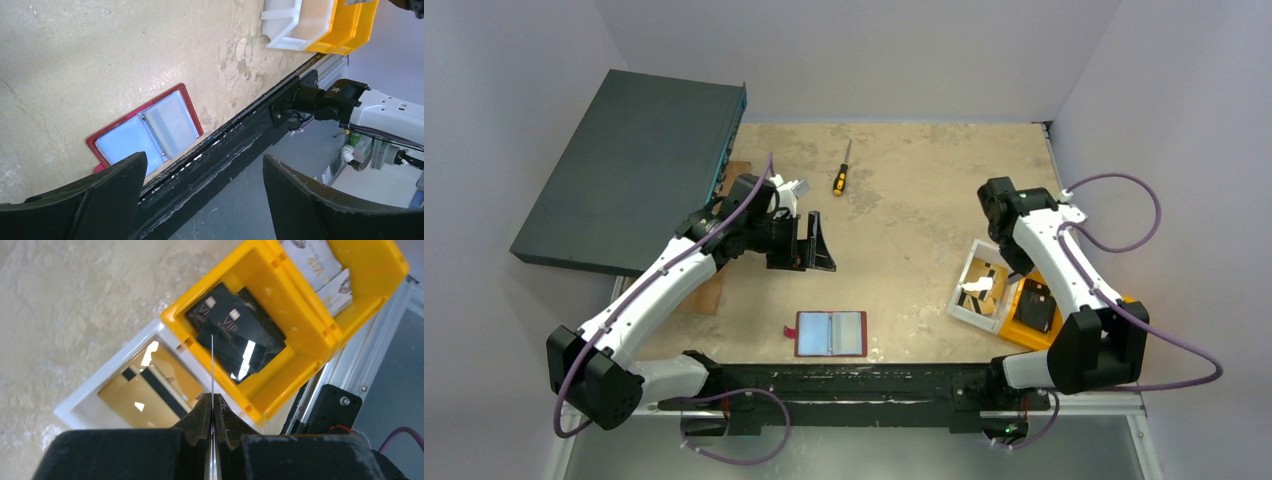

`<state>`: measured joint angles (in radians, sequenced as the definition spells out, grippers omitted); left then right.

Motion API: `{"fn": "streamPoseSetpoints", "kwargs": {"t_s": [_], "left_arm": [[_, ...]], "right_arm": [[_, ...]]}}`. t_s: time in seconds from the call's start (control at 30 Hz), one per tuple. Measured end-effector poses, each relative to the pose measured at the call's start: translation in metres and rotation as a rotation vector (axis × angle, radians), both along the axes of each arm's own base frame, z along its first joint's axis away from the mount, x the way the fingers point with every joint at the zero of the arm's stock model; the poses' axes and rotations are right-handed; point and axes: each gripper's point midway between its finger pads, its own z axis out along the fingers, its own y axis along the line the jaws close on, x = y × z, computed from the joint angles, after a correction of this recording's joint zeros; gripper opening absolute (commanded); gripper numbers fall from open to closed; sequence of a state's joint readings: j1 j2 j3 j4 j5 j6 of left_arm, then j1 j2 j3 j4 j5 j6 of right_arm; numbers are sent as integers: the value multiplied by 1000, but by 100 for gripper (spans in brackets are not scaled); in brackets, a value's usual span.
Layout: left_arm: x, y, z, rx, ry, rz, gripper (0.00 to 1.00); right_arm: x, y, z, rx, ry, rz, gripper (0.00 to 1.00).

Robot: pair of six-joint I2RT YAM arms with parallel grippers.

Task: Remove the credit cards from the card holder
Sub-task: Place the credit card in the storage box.

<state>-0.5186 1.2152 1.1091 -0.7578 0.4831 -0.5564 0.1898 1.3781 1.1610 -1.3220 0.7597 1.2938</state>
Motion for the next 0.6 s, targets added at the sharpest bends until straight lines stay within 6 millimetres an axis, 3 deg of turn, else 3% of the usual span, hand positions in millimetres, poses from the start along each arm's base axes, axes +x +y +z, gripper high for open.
{"fn": "streamPoseSetpoints", "kwargs": {"t_s": [0.43, 0.6], "left_arm": [[-3, 0, 1, 0, 15, -8, 85], [-4, -1, 3, -9, 16, -14, 85]], "right_arm": [[-38, -84, 12, -125, 34, -285, 0], [-57, -105, 13, -160, 71, -365, 0]]}}
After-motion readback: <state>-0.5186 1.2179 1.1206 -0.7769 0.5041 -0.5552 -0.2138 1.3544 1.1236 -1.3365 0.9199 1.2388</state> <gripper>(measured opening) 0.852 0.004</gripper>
